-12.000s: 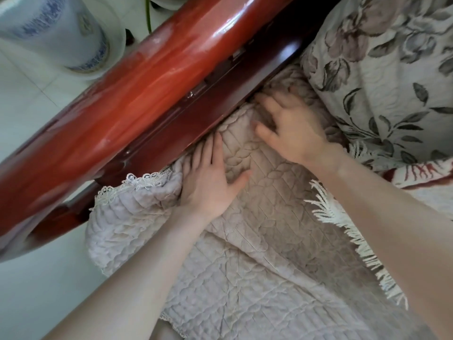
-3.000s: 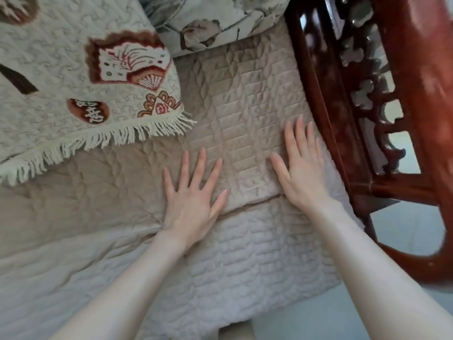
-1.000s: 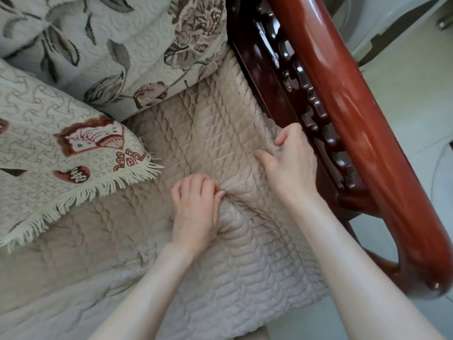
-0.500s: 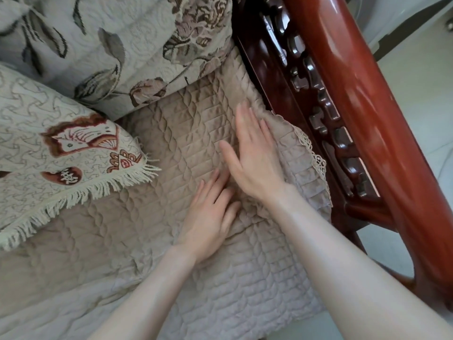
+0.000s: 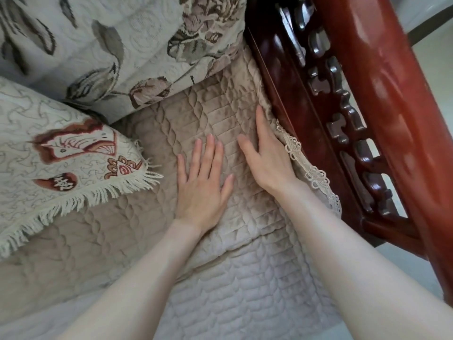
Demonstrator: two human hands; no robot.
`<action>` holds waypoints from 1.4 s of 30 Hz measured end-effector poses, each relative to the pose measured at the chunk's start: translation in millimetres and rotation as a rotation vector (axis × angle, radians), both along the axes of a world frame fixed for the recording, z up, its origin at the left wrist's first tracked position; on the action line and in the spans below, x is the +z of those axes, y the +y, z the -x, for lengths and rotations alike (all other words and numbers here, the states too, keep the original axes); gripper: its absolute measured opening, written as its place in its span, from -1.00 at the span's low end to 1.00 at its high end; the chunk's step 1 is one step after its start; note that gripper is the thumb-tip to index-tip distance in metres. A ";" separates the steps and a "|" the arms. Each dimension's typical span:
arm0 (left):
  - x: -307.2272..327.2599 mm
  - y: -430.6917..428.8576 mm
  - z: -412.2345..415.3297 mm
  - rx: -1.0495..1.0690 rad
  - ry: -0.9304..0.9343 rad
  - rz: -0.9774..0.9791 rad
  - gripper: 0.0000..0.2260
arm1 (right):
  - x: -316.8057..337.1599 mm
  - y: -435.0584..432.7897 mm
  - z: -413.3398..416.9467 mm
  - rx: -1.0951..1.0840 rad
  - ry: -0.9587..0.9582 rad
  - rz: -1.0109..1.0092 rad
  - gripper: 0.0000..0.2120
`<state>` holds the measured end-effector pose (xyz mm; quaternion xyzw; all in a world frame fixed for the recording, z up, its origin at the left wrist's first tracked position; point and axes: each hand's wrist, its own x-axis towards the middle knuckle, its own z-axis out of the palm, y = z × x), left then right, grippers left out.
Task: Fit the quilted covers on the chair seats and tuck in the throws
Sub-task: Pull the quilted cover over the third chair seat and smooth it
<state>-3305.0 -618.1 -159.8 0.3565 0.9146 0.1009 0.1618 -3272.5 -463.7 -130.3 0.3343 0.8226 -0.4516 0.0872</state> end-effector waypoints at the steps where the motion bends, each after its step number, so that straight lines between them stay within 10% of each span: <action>1: -2.3 -1.8 0.2 -0.005 0.004 0.001 -0.42 | 7.9 -6.3 1.3 0.021 0.036 -0.076 -0.37; 10: 0.1 0.1 9.4 0.051 0.154 -0.126 -0.43 | 1.3 14.7 38.5 0.266 0.065 -0.312 -0.29; 25: -5.3 16.0 36.3 0.055 0.089 0.091 -0.09 | -36.9 29.4 72.9 -0.054 -0.007 0.140 -0.33; 33: -0.7 11.4 36.9 0.060 0.061 0.070 -0.07 | -13.2 16.8 68.3 0.112 0.181 -0.192 -0.30; 42: -4.2 12.8 37.9 0.057 0.039 0.056 -0.07 | -44.2 33.5 98.5 -0.002 0.103 0.060 -0.26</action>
